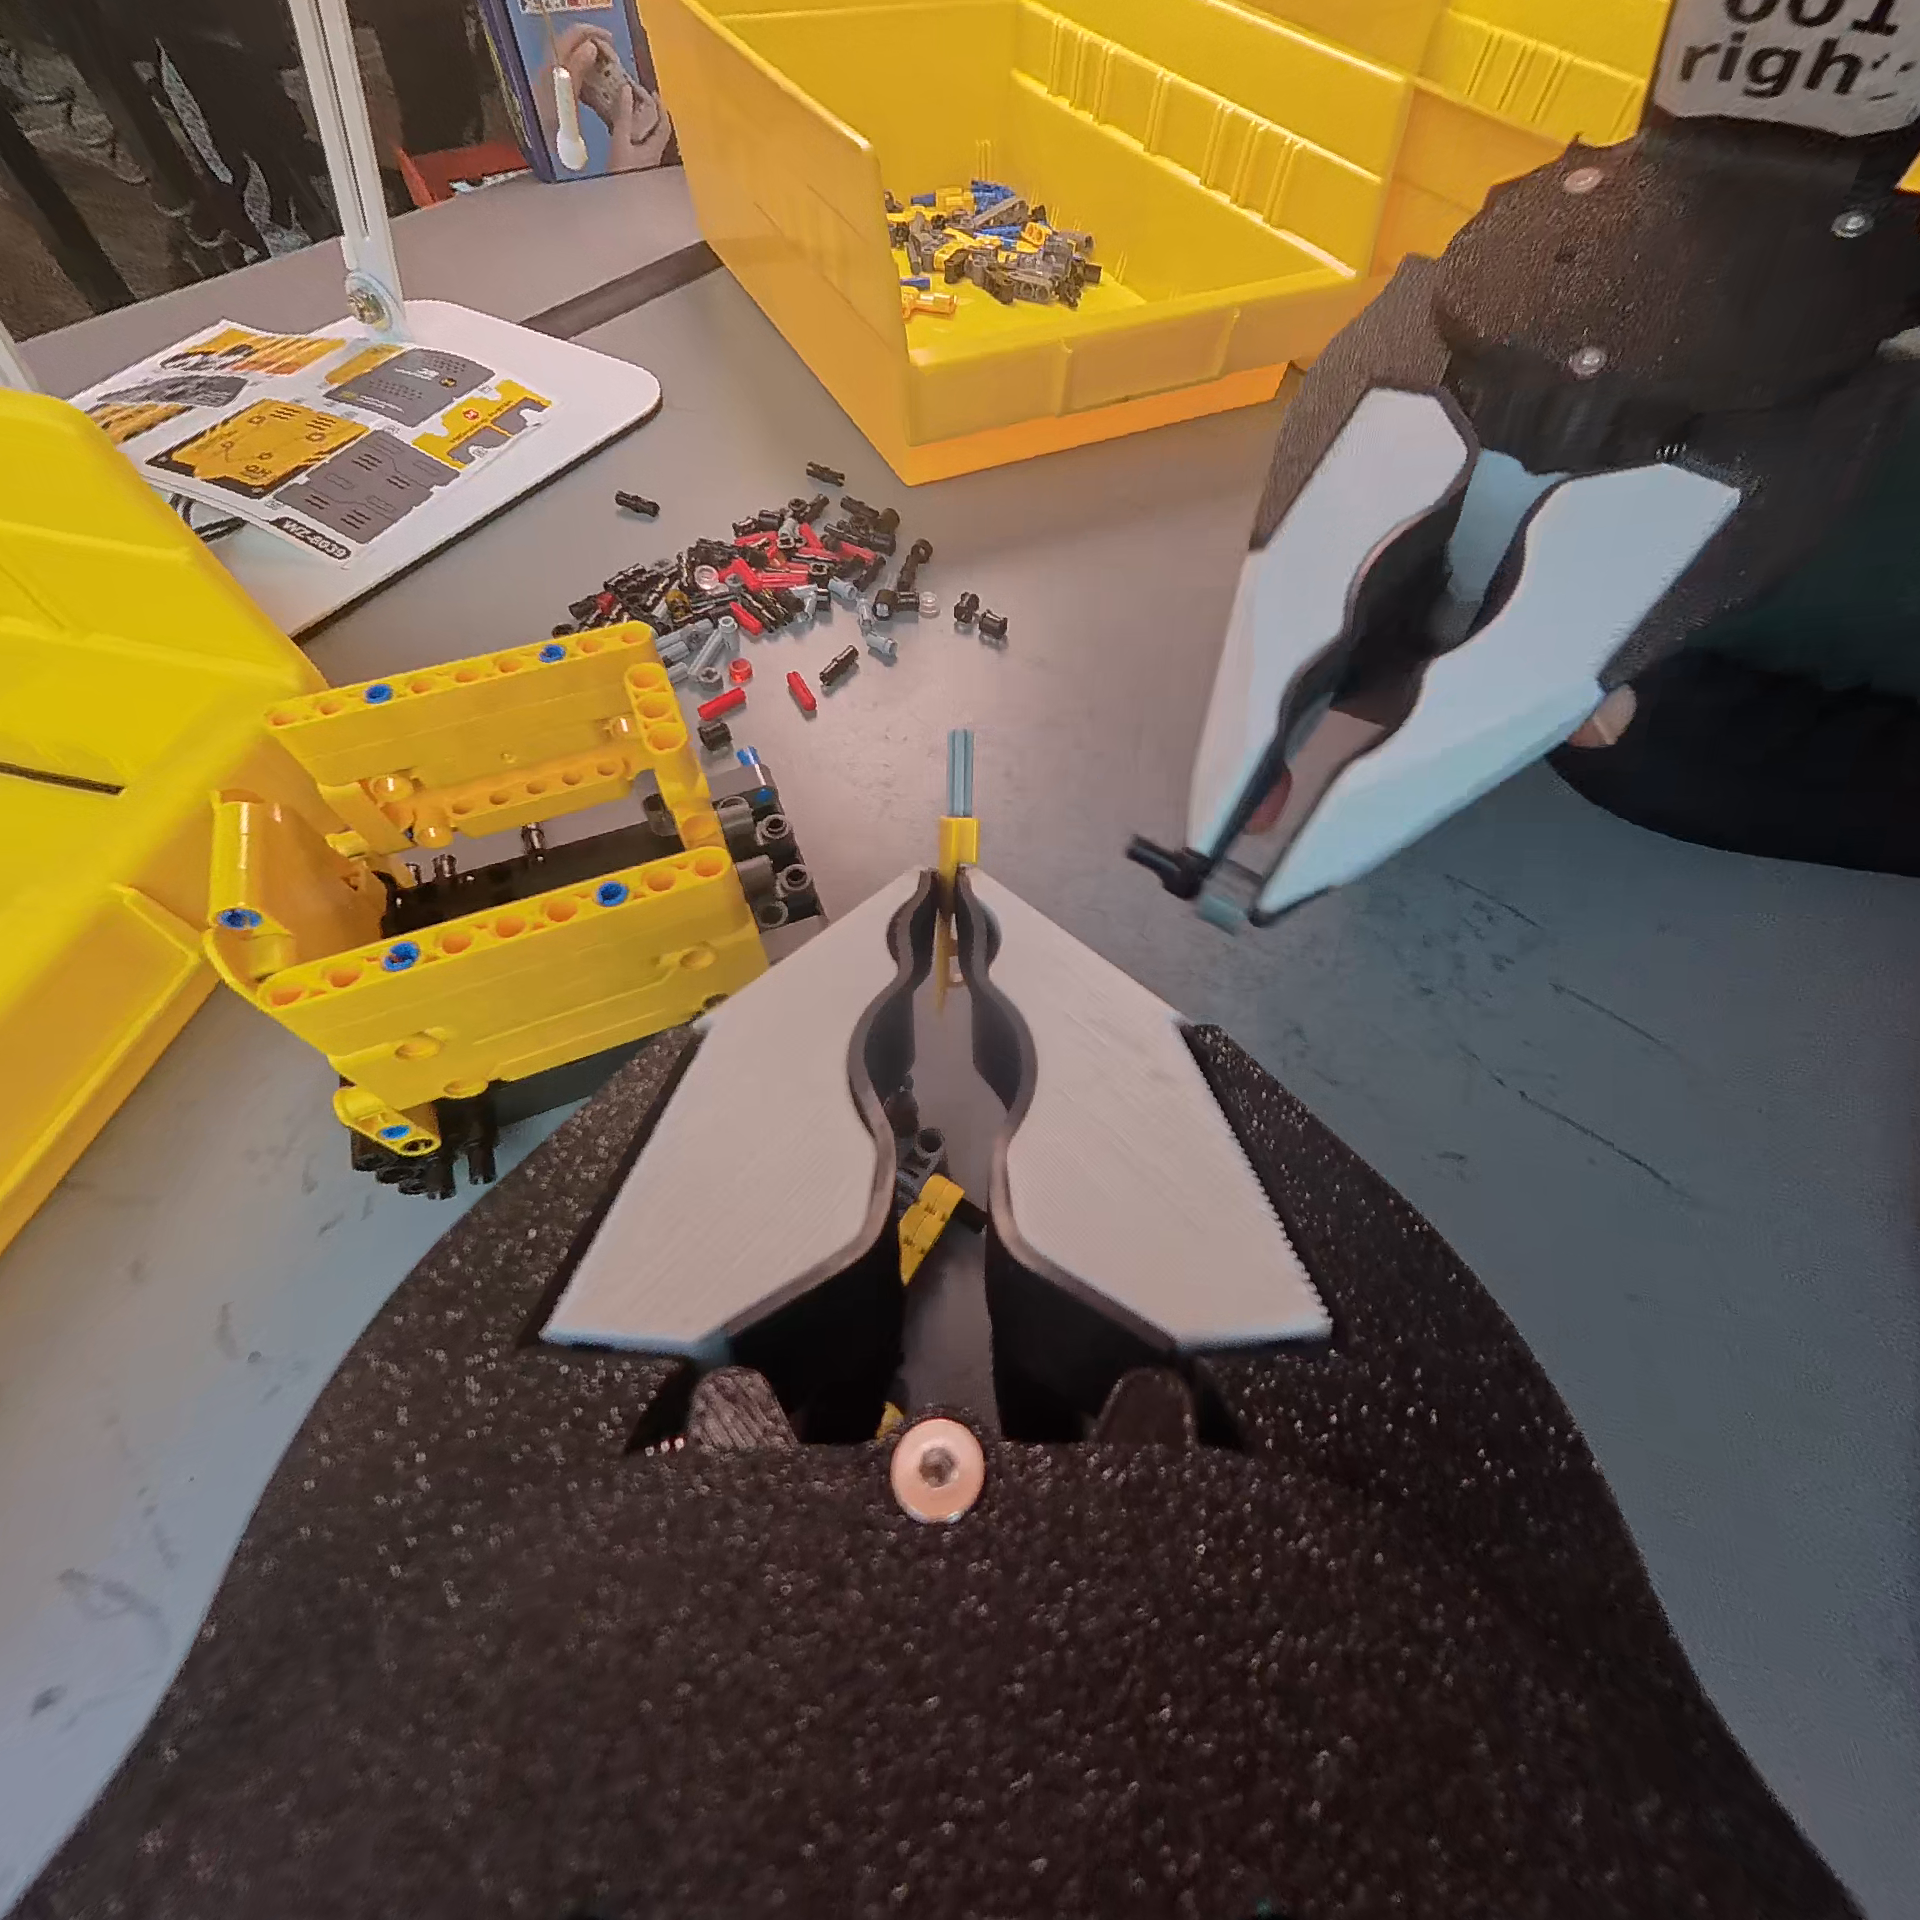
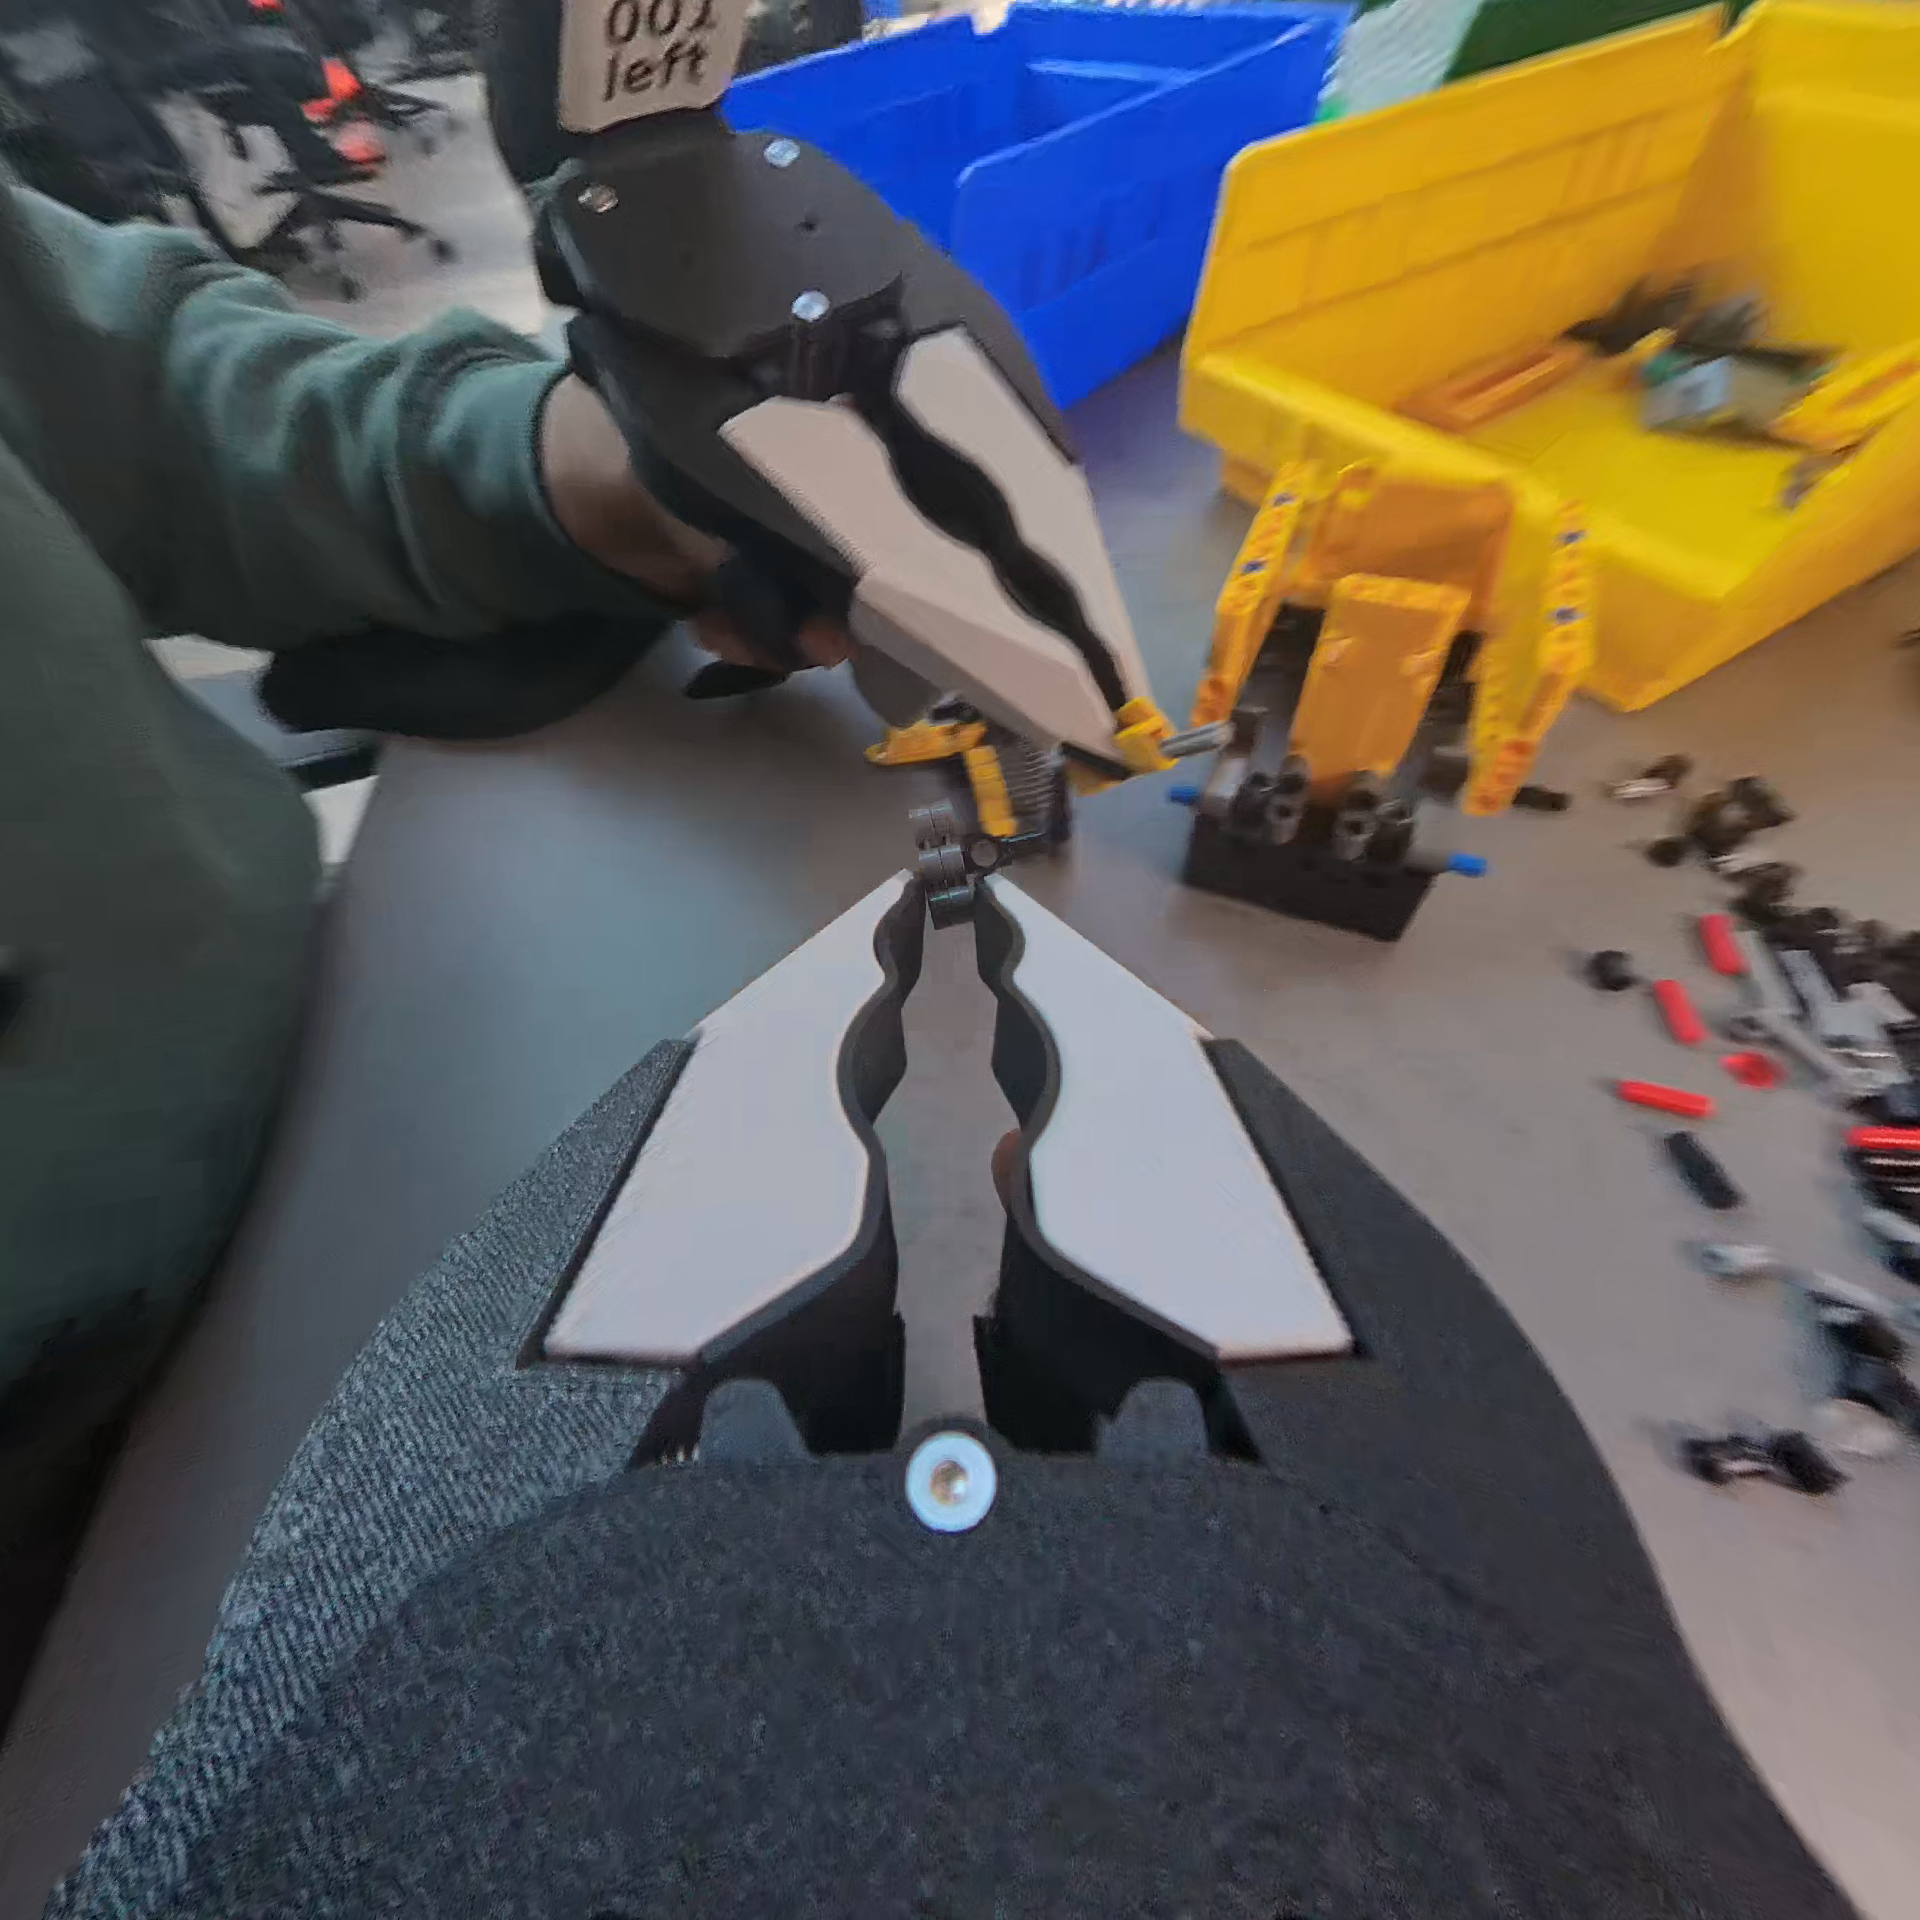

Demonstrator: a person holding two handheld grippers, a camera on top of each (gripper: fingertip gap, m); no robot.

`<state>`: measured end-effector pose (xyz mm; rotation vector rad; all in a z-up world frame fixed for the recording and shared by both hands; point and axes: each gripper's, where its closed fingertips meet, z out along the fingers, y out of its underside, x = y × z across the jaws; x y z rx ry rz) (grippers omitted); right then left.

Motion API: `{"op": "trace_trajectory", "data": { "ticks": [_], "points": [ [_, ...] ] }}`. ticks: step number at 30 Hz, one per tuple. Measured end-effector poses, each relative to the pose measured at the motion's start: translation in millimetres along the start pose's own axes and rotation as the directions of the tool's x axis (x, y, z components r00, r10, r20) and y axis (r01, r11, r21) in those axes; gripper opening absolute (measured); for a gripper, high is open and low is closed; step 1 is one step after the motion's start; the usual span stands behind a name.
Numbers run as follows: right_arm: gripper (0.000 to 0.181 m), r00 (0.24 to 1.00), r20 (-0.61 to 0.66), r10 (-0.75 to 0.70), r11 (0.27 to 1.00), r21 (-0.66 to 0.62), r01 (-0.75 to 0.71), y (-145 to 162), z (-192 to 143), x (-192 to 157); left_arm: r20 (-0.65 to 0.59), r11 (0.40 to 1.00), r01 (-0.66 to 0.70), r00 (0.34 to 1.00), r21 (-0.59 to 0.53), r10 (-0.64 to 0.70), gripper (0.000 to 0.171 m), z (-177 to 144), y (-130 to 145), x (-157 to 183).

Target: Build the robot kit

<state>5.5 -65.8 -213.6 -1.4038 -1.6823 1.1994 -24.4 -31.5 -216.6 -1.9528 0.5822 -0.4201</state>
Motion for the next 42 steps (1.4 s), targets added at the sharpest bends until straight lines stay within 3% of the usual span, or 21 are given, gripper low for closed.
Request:
{"op": "trace_trajectory", "data": {
  "ticks": [2, 5, 7, 9, 13, 16, 20, 23, 28, 36, 42],
  "points": [
    [0.008, 0.988, 0.152, 0.013, 0.992, -0.129, 0.007, 23, -2, -23, -0.010, 1.000, 0.002, 1.000, 0.001, -0.002, 0.002, -1, -1, 1],
    [0.008, 0.954, 0.256, -0.155, 0.920, -0.315, 0.234, 62, -8, -39, -0.039, 1.000, -0.011, 0.999, 0.005, 0.011, 0.002, -1, -2, 7],
    [0.008, 0.945, 0.288, -0.152, 0.909, -0.335, 0.248, 62, -8, -44, -0.045, 1.000, -0.031, 0.998, -0.002, 0.031, 0.002, 1, 0, 10],
    [0.010, 0.941, 0.289, -0.175, 0.884, -0.374, 0.279, 65, -11, -41, -0.052, 0.999, -0.048, 0.998, -0.011, 0.047, 0.002, 3, 1, 13],
    [0.019, 0.960, 0.167, -0.222, 0.848, -0.453, 0.275, 64, -20, -19, -0.055, 0.997, -0.072, 0.996, -0.020, 0.071, 0.002, 4, 3, 16],
    [0.013, 0.967, 0.118, -0.224, 0.826, -0.504, 0.253, 64, -33, -21, -0.061, 0.997, -0.068, 0.996, -0.023, 0.066, 0.002, 4, 4, 16],
    [0.011, 0.963, 0.223, -0.152, 0.827, -0.504, 0.247, 68, -32, -60, -0.066, 0.997, -0.070, 0.995, -0.025, 0.068, 0.002, 4, 4, 18],
    [0.017, 0.970, 0.200, -0.138, 0.808, -0.543, 0.227, 76, -25, -52, -0.065, 0.997, -0.078, 0.995, -0.025, 0.076, 0.002, 3, 4, 18],
    [0.033, 0.987, 0.035, -0.156, 0.851, -0.502, 0.152, 60, -9, -7, -0.050, 0.996, -0.082, 0.996, -0.024, 0.080, 0.002, 1, 3, 15],
    [0.034, 0.989, 0.031, -0.143, 0.860, -0.491, 0.140, 68, -3, -18, -0.060, 0.996, -0.076, 0.996, -0.046, 0.073, 0.002, 1, 6, 17],
    [0.034, 0.989, 0.116, -0.087, 0.864, -0.485, 0.133, 64, -1, -19, -0.065, 0.995, -0.082, 0.995, -0.061, 0.078, 0.002, 3, 10, 18]
  ]
}}
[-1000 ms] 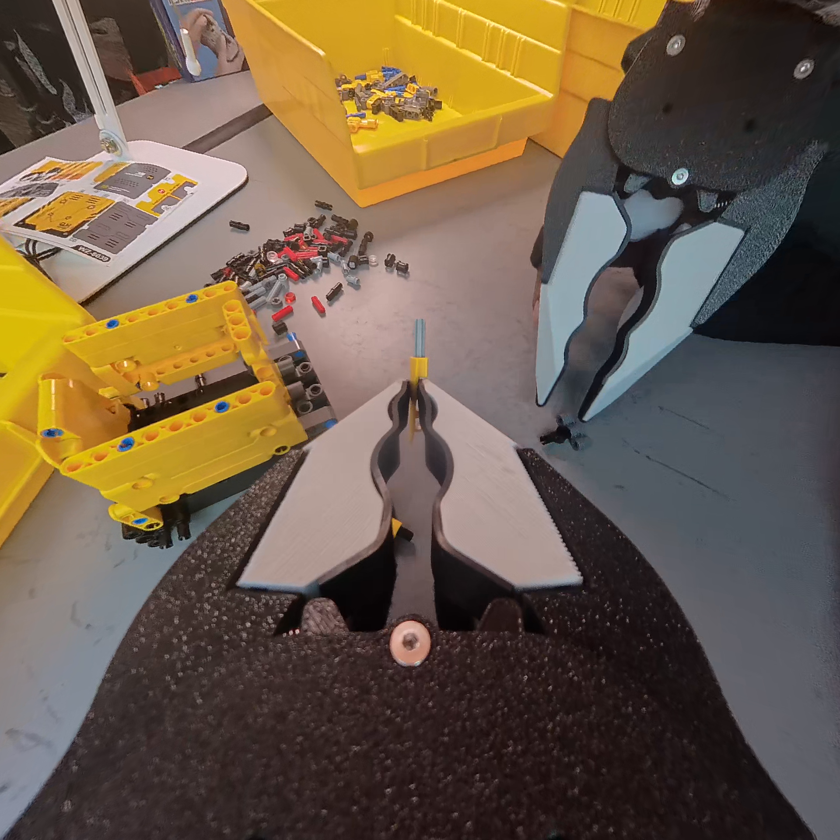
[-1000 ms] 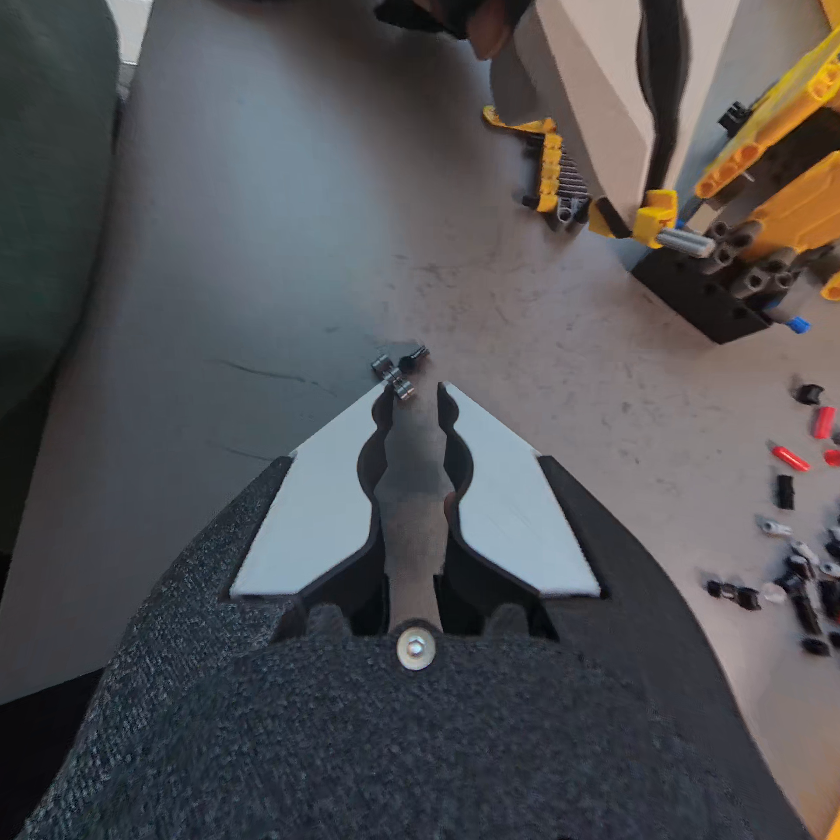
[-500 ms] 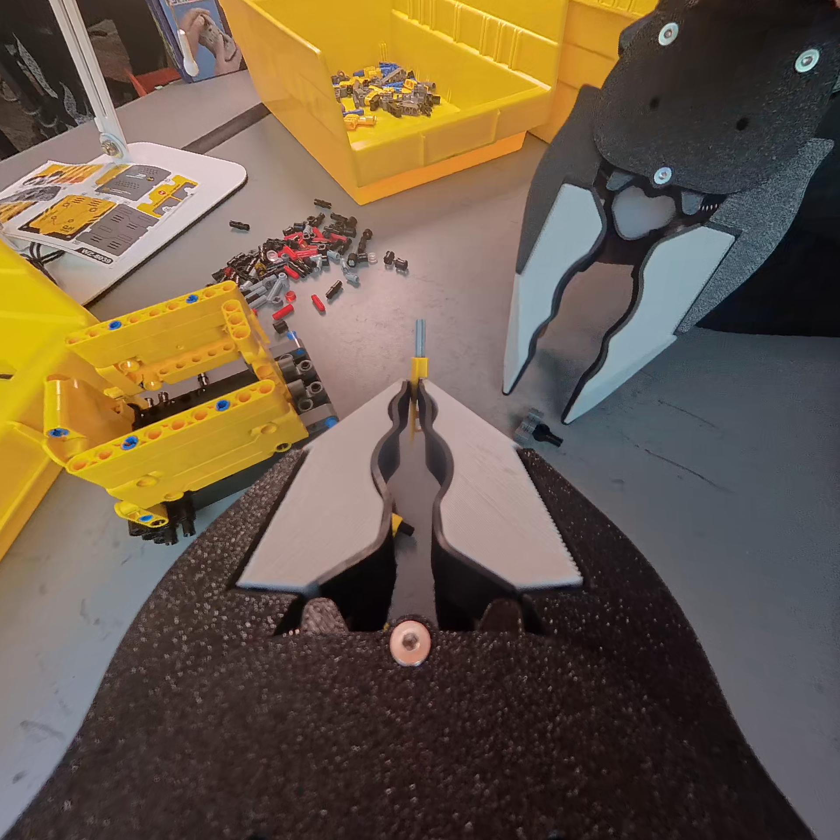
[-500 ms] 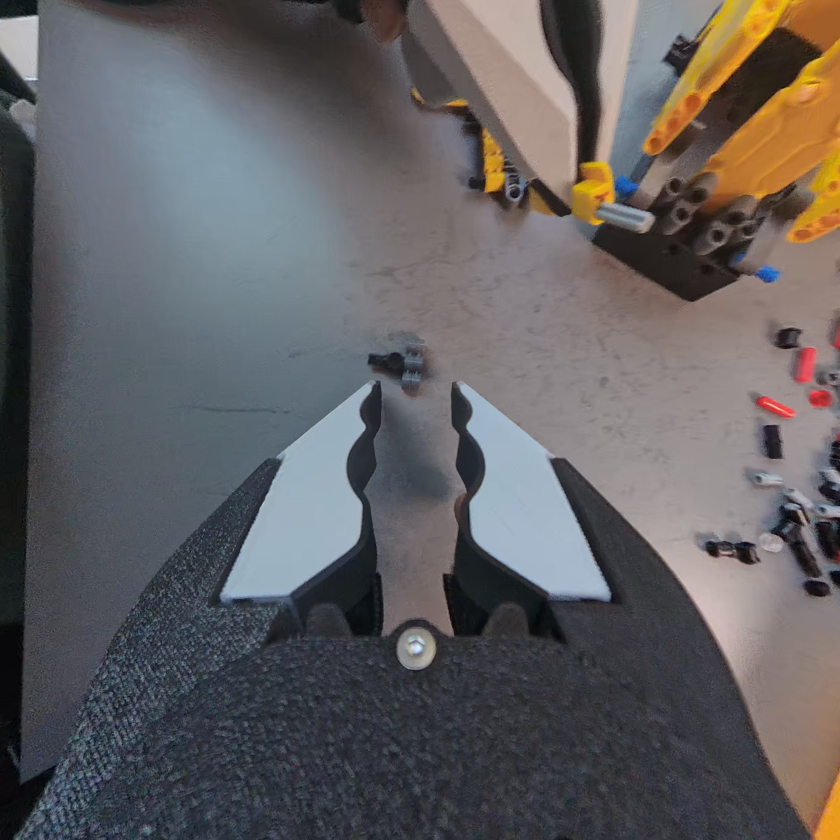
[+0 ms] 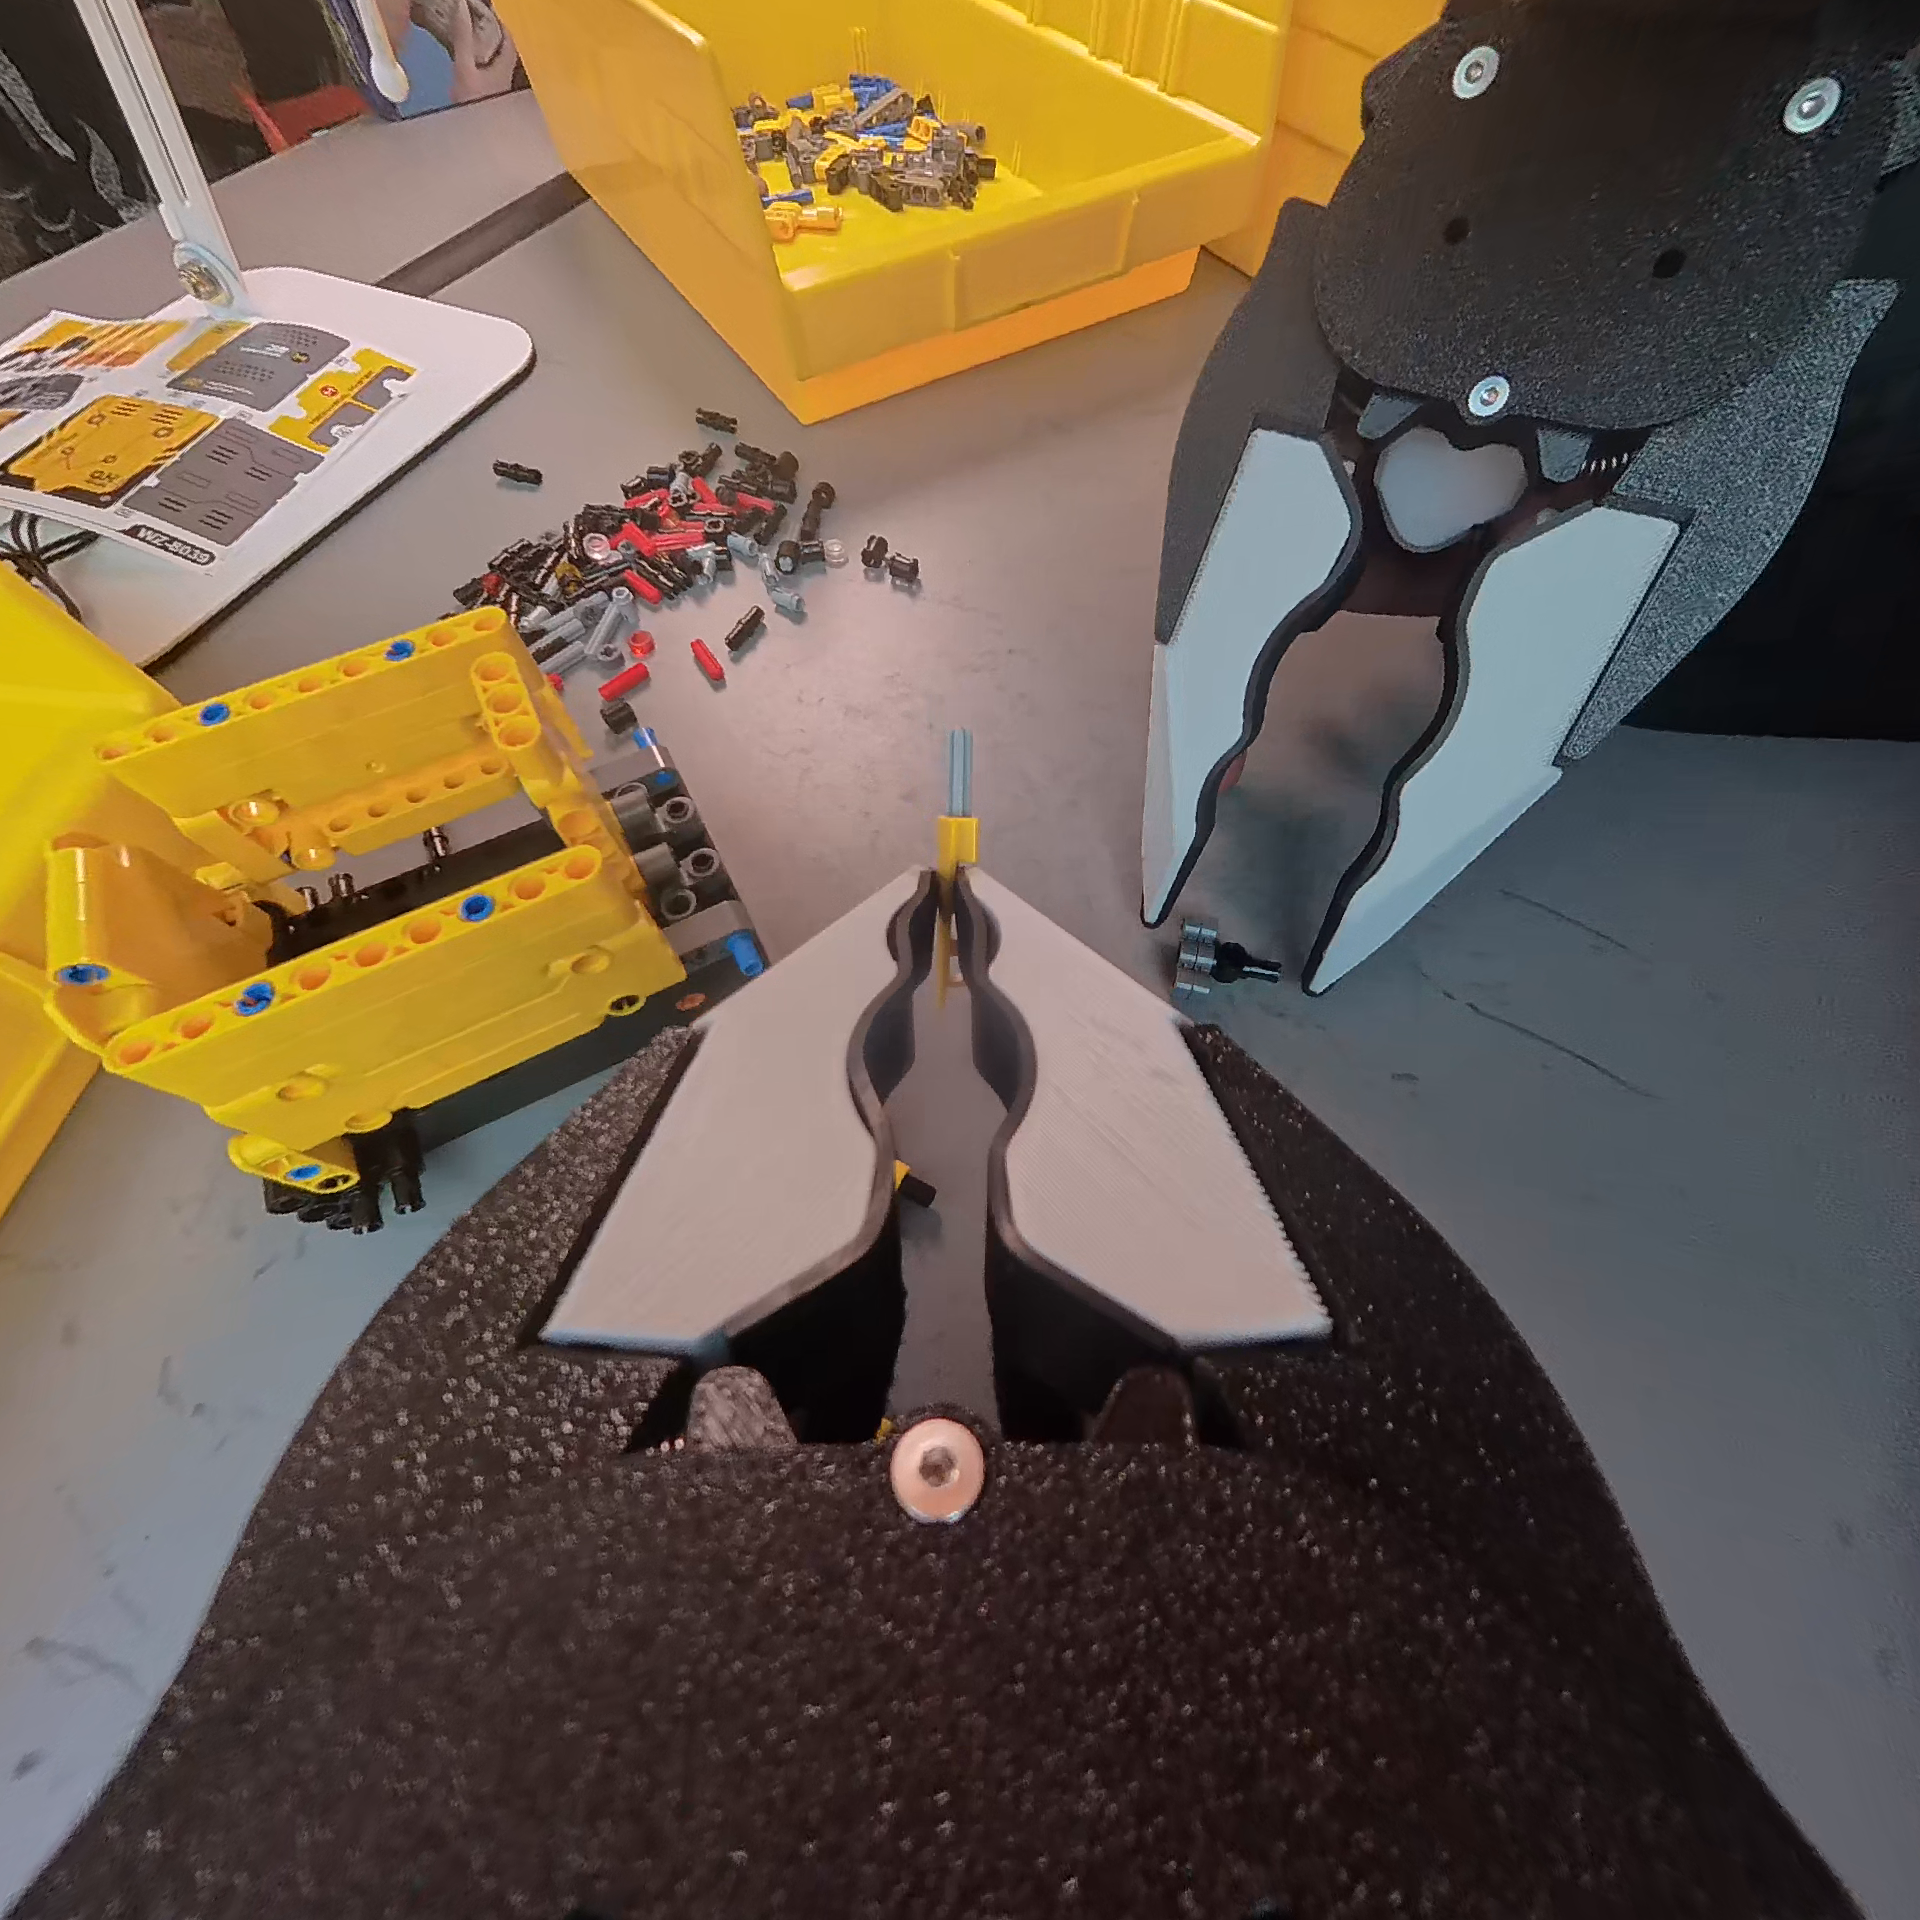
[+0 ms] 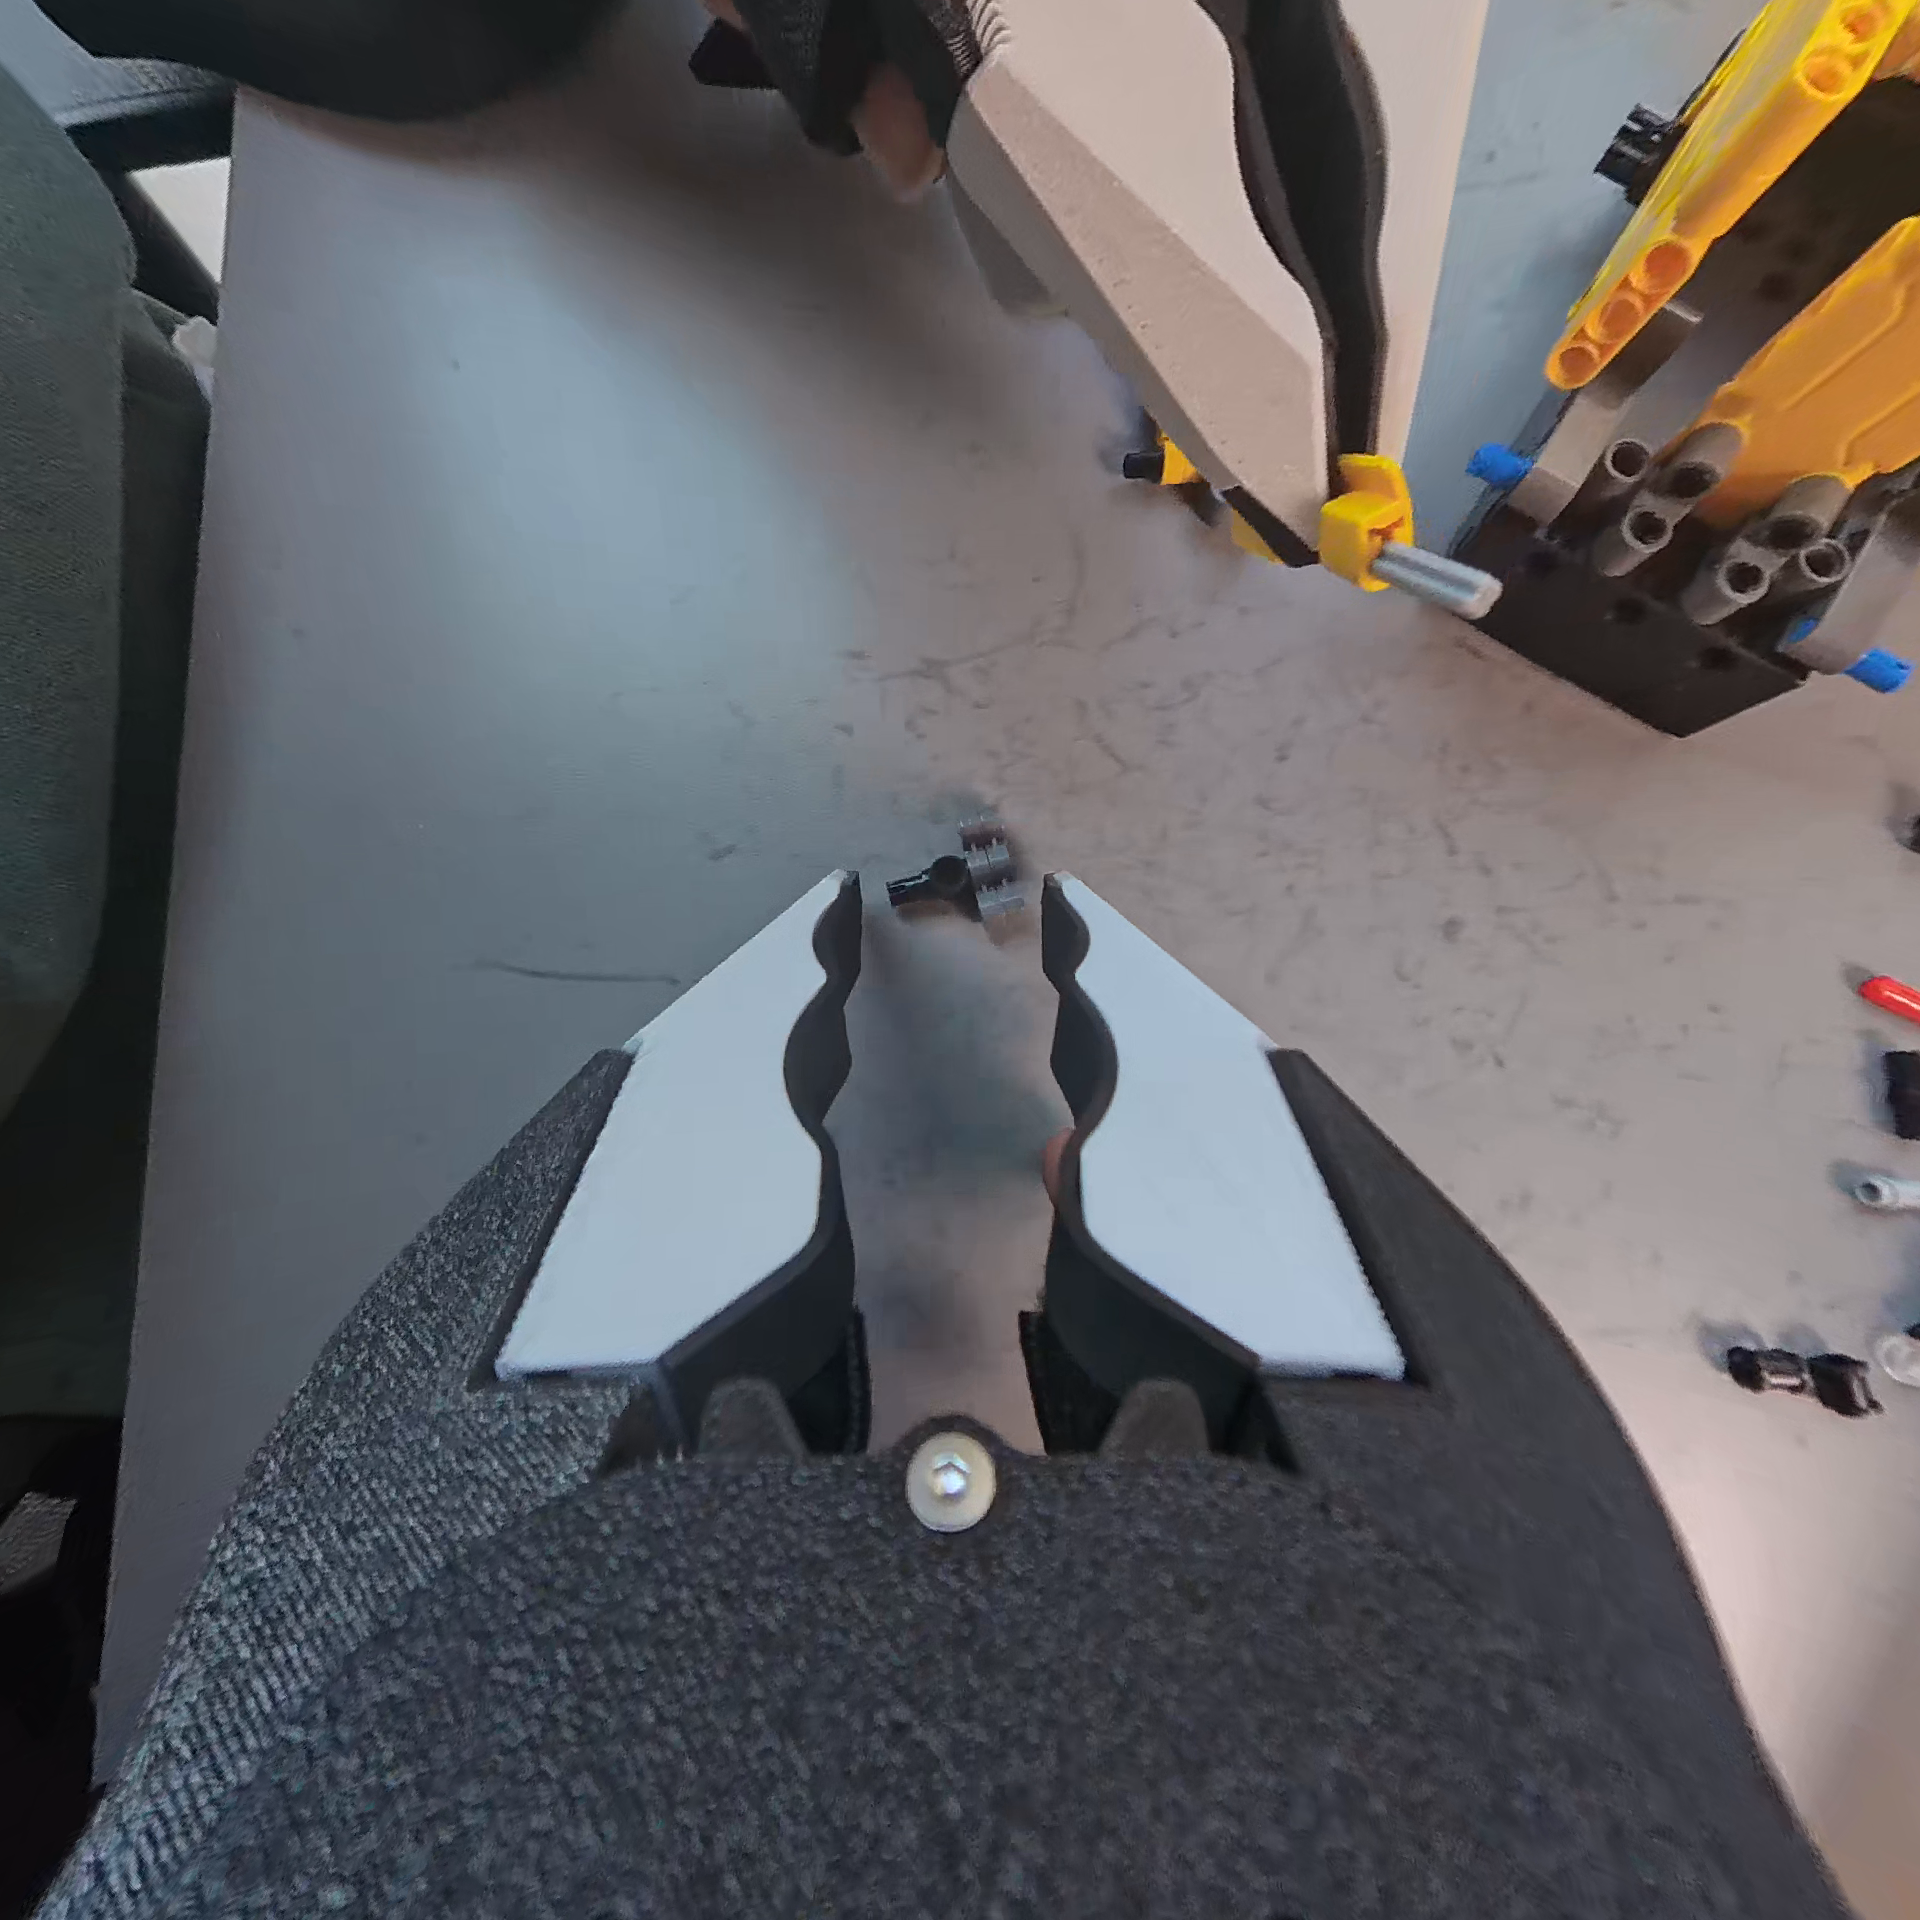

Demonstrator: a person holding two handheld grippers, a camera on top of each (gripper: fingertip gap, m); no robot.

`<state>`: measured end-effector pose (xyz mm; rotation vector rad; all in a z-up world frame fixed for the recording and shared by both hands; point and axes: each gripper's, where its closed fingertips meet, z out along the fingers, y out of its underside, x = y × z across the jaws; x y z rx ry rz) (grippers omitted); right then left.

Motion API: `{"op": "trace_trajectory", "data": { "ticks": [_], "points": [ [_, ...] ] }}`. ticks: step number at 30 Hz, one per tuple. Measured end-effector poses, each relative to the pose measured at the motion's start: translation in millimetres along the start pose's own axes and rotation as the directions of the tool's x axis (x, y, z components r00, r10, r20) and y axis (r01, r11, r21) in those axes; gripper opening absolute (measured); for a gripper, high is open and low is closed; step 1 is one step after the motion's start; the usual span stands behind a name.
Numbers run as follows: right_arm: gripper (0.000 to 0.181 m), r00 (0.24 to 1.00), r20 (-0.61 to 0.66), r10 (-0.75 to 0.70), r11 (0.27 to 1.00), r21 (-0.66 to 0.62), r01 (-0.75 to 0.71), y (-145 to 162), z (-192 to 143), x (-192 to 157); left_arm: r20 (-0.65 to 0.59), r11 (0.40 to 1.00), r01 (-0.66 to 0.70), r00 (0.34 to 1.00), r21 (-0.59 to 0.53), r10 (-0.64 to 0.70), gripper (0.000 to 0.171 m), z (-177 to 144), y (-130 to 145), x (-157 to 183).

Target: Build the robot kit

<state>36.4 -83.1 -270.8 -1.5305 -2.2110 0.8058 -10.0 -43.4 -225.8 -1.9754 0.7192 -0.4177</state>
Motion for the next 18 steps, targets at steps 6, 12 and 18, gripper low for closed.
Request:
{"op": "trace_trajectory", "data": {
  "ticks": [6, 12, 18],
  "points": [
    [0.025, 1.000, 0.000, 0.021, 0.999, -0.036, -0.021, -2, 5, 4, 0.000, 1.000, -0.003, 1.000, -0.010, 0.003, 0.002, 1, 2, 0],
    [0.025, 0.998, -0.056, 0.014, 0.999, -0.033, -0.016, -1, 4, 6, -0.006, 1.000, 0.002, 1.000, -0.025, -0.002, 0.002, 3, 6, 1],
    [0.024, 0.988, -0.152, 0.035, 0.999, -0.023, -0.039, 5, -2, 15, -0.008, 0.999, 0.001, 1.000, -0.032, -0.002, 0.002, 4, 7, 2]
  ]
}}
